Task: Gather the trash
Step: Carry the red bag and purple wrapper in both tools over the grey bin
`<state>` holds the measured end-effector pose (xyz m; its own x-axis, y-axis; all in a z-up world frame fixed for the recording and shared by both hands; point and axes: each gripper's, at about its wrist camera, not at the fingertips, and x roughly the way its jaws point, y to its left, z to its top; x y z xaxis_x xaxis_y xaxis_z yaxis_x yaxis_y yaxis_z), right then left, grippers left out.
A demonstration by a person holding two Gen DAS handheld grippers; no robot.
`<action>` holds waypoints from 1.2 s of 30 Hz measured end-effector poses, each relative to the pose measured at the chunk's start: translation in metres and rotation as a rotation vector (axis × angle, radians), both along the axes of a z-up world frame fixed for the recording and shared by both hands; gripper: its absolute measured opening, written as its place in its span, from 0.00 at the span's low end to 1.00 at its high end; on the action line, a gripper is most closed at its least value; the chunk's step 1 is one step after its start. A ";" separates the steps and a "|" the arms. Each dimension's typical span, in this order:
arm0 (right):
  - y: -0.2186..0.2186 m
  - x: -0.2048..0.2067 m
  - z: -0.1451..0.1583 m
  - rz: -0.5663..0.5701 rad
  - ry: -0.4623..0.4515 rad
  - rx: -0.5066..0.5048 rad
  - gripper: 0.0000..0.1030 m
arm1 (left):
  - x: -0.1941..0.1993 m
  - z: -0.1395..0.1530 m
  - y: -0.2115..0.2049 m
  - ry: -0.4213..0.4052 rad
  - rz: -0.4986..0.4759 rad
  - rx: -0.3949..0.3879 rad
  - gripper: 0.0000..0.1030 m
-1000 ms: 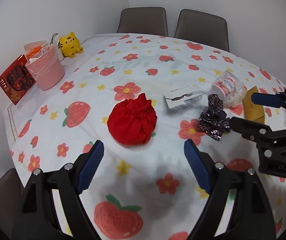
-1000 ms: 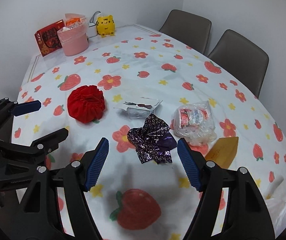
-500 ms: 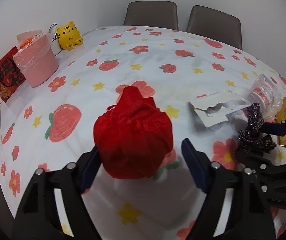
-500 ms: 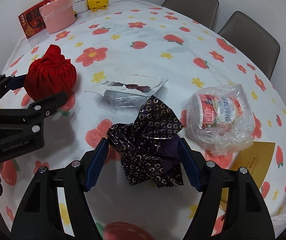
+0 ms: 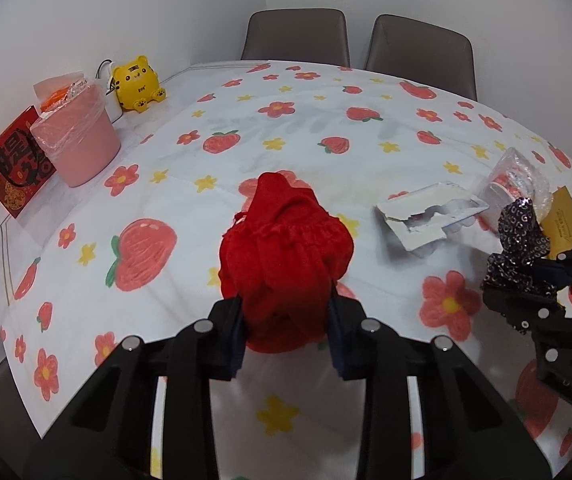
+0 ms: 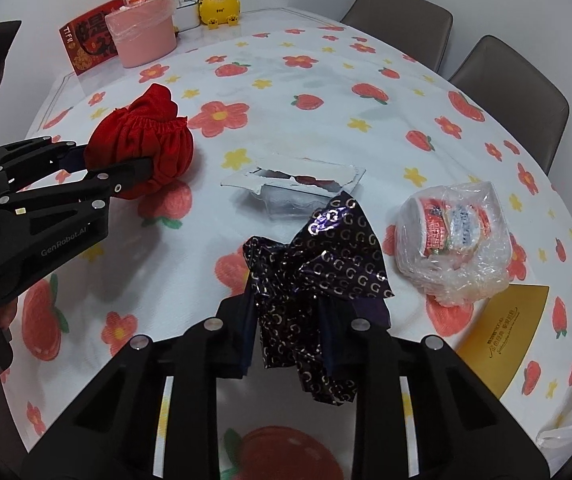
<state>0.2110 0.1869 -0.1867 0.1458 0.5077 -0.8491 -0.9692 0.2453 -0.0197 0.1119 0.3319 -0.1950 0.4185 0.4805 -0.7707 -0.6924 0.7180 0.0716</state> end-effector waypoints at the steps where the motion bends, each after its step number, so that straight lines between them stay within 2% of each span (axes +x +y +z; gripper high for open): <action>1: -0.003 -0.001 0.004 -0.002 0.003 0.008 0.23 | -0.001 0.003 -0.004 -0.003 -0.007 0.004 0.32; 9: -0.040 -0.004 0.041 -0.043 0.006 0.062 0.23 | -0.012 0.036 -0.052 -0.024 -0.085 0.020 0.32; 13: -0.068 -0.005 0.060 -0.098 0.007 0.083 0.23 | -0.017 0.048 -0.081 -0.029 -0.138 0.024 0.32; 18: -0.109 -0.009 0.078 -0.180 -0.001 0.101 0.23 | -0.015 0.060 -0.123 -0.037 -0.251 0.020 0.32; 22: -0.155 -0.009 0.092 -0.277 -0.006 0.124 0.23 | -0.004 0.068 -0.168 -0.031 -0.382 0.023 0.32; 30: -0.287 -0.009 0.112 -0.530 -0.033 0.157 0.23 | 0.026 0.091 -0.279 -0.054 -0.666 0.040 0.32; 36: -0.434 -0.022 0.119 -0.792 -0.059 0.167 0.23 | 0.045 0.101 -0.405 -0.075 -0.916 0.048 0.32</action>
